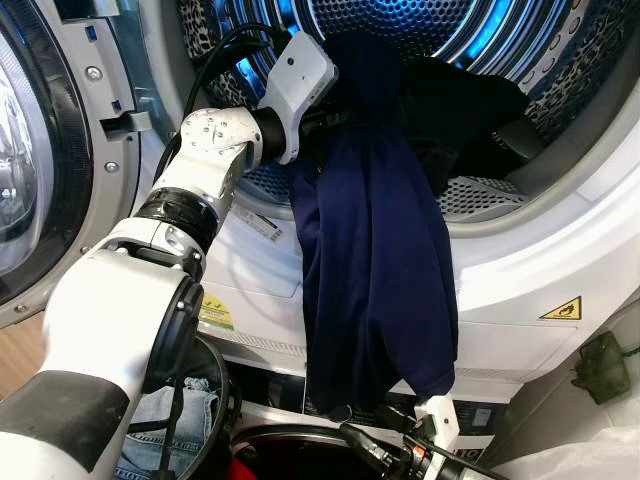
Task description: Clothes washing
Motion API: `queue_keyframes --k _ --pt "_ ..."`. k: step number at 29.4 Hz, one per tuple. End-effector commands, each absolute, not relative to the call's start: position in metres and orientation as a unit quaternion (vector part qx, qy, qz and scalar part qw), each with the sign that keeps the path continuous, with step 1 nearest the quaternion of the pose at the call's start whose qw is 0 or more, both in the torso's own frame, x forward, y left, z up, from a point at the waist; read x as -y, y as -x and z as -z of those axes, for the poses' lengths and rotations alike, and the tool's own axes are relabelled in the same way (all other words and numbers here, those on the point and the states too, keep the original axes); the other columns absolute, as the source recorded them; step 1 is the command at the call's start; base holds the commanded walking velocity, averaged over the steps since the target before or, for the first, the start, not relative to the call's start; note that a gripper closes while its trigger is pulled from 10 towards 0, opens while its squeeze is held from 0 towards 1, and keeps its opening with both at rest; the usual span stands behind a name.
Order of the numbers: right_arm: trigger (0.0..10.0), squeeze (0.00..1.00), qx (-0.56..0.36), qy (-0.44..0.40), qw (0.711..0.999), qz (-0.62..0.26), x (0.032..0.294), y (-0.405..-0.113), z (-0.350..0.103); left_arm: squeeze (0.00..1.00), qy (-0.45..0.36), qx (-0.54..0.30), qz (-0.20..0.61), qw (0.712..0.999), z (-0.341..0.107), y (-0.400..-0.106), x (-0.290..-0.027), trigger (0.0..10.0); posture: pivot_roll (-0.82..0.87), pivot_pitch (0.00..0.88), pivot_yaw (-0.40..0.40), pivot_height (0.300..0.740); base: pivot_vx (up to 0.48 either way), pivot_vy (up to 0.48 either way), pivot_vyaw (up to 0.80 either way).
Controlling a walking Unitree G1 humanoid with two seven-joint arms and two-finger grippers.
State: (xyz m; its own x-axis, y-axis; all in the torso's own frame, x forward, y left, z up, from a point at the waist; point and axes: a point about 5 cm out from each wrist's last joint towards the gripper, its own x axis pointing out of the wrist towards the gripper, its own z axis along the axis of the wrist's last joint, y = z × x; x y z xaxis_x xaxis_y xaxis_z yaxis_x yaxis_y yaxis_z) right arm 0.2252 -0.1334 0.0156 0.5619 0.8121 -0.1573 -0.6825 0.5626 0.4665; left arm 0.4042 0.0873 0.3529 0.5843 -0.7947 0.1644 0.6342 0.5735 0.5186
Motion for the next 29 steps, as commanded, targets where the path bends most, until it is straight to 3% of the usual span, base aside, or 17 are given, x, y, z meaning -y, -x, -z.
queue_keyframes --k 1,14,21,26,29 --pt "10.0 0.00 -0.175 -0.174 0.865 -0.438 0.132 -0.226 -0.019 0.00 -0.201 0.142 0.422 0.872 -0.326 -0.408 -0.091 10.0 0.03 0.000 -0.014 0.740 0.000 0.000 0.00" --pt "10.0 0.00 -0.172 -0.147 0.909 -0.350 0.125 -0.251 -0.019 0.00 -0.188 0.155 0.428 0.871 -0.331 -0.407 -0.091 10.0 0.04 0.000 -0.022 0.740 0.000 0.000 0.00" --pt "10.0 0.00 -0.167 -0.169 0.889 -0.392 0.116 -0.242 -0.021 0.00 -0.185 0.156 0.431 0.869 -0.330 -0.407 -0.091 10.0 0.04 0.000 -0.022 0.740 0.000 0.000 0.00" --pt "10.0 0.00 -0.128 -0.253 0.834 -0.474 0.101 -0.230 -0.043 0.00 -0.177 0.158 0.432 0.870 -0.329 -0.407 -0.090 10.0 0.04 0.000 -0.025 0.740 0.000 0.000 0.00" --pt "10.0 0.00 -0.122 -0.251 0.839 -0.467 0.099 -0.234 -0.045 0.00 -0.176 0.159 0.431 0.871 -0.329 -0.407 -0.090 10.0 0.04 0.000 -0.026 0.740 0.000 0.000 0.00"
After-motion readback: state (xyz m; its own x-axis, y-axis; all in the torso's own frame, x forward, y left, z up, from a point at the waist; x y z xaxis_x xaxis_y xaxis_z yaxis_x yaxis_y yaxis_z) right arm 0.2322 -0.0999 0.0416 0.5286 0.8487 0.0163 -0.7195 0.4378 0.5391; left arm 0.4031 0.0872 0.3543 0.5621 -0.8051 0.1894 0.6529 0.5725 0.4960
